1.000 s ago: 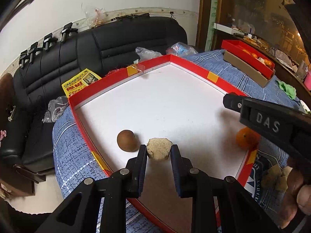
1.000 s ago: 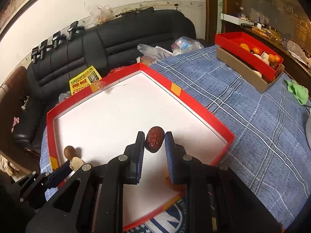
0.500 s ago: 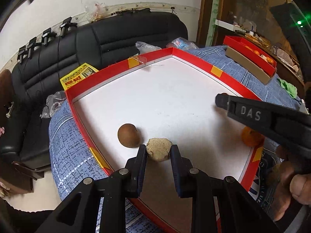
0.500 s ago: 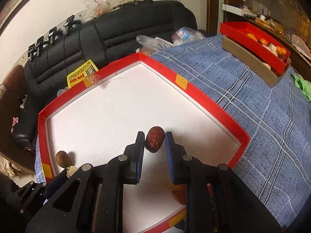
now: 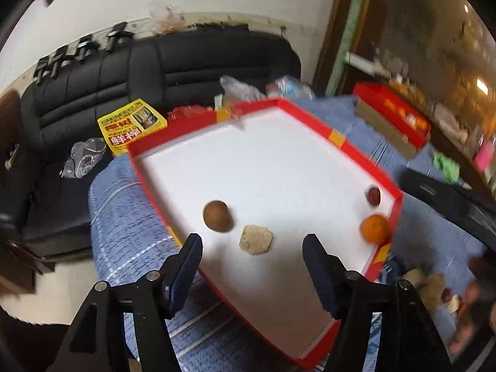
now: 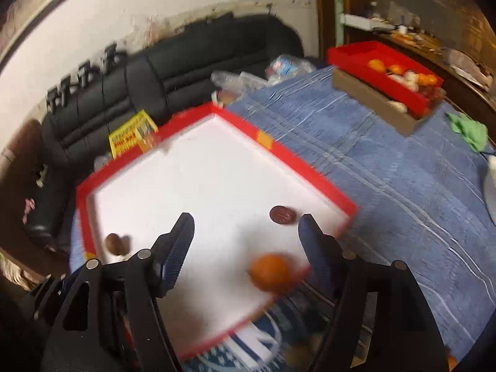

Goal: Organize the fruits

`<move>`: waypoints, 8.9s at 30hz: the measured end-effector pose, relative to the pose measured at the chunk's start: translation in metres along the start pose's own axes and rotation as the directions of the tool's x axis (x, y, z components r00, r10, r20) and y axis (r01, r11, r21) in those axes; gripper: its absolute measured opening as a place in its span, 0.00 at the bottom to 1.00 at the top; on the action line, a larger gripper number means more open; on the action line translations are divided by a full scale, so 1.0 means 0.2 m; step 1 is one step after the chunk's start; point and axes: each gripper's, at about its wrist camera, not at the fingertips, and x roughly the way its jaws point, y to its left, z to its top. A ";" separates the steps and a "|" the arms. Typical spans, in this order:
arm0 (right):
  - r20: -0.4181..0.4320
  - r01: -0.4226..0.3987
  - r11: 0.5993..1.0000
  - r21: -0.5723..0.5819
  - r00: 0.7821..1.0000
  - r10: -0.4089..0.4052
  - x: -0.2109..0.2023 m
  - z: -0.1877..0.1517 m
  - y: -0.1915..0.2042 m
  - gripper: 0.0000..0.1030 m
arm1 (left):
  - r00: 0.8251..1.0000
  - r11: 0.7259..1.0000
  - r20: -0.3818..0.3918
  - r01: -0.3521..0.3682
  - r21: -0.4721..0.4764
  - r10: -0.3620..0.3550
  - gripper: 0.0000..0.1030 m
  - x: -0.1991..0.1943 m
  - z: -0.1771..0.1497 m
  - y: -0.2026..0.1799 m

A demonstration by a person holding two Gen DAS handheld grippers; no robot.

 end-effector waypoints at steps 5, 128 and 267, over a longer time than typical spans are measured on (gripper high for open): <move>0.134 0.032 0.993 0.117 0.990 -0.048 -0.40 -0.16 -0.26 0.71 | 0.995 0.999 0.080 0.051 0.017 -0.052 0.66 -0.15 -0.06 -0.08; 0.045 0.204 0.979 0.025 0.978 -0.205 -0.63 -0.79 -0.22 0.31 | 0.951 0.911 -0.105 0.309 0.272 -0.291 0.17 -0.21 -0.41 -0.46; -0.068 0.206 0.956 0.207 0.978 -0.196 -0.47 -0.83 -0.69 0.50 | 0.972 0.876 -0.125 0.235 0.422 -0.201 0.65 -0.03 -0.41 -0.69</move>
